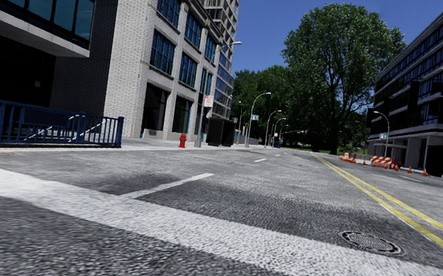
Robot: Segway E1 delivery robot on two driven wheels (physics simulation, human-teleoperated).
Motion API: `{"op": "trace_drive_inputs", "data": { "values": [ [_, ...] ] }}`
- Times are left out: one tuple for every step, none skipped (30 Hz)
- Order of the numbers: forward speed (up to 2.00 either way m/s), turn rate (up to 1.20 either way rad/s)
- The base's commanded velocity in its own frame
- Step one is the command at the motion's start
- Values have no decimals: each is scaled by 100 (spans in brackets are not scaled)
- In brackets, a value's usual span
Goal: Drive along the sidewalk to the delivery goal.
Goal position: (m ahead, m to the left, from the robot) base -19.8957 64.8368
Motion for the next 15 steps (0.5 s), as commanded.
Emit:
{"op": "trace_drive_inputs", "data": {
  "values": [
    [0, 0],
    [0, 1],
    [0, 1],
    [0, 11],
    [4, 17],
    [15, 24],
    [15, 24],
    [36, 34],
    [59, 41],
    [78, 45],
    [78, 45],
    [92, 46],
    [104, 47],
    [108, 47],
    [108, 47]
  ]
}}
